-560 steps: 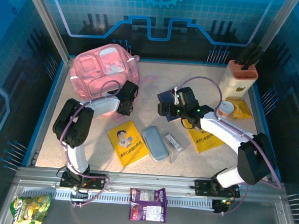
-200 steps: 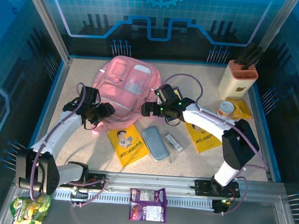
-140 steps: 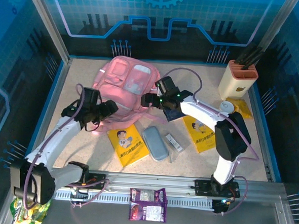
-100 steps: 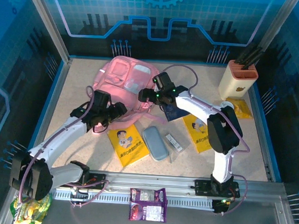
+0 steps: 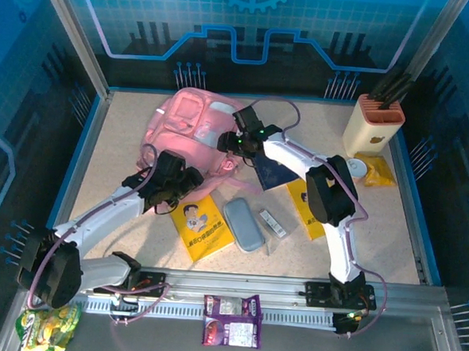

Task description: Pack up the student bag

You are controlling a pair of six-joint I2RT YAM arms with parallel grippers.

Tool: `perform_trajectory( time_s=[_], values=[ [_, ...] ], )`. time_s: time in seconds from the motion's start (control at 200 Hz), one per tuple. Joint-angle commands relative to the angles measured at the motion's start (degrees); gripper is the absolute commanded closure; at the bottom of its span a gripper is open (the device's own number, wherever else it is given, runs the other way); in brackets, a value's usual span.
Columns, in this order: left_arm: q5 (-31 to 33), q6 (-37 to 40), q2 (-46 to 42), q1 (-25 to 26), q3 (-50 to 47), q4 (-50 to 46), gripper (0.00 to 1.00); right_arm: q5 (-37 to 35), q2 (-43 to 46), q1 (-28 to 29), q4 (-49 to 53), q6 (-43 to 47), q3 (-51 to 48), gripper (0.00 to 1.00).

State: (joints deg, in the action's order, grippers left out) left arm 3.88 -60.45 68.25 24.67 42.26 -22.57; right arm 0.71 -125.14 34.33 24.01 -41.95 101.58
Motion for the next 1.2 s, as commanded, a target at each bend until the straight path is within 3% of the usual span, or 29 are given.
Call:
perform_trajectory(
  time_s=[0.0,0.125,0.205,0.49,0.906,1.061,1.196],
  values=[
    [0.90,-4.07,-0.77,1.79,-2.54,1.07,0.23,1.00,-3.30,-0.41,2.09,0.87,2.31,0.40],
    [0.34,-6.70,0.40,2.80,-5.69,5.32,0.23,1.47,-7.12,-0.49,3.11,2.15,6.16,0.41],
    [0.30,-6.79,2.34,2.93,-6.16,6.84,0.23,1.62,-7.90,-0.49,3.20,2.55,7.99,0.49],
    [2.51,-4.18,8.10,0.90,-5.82,10.40,0.28,2.29,-4.43,-0.64,-2.89,5.09,6.66,1.00],
    [-0.93,7.36,12.82,-11.43,-3.35,19.55,0.37,3.75,15.70,-1.72,-5.56,3.93,-5.60,1.00],
    [-2.02,14.73,17.61,-14.23,2.59,25.93,0.40,2.75,22.38,-0.78,-6.17,-0.40,-14.05,1.00],
    [-8.46,21.95,25.03,-15.07,11.10,30.57,0.39,0.48,23.04,0.30,-11.10,-6.64,-20.75,1.00]
  ],
)
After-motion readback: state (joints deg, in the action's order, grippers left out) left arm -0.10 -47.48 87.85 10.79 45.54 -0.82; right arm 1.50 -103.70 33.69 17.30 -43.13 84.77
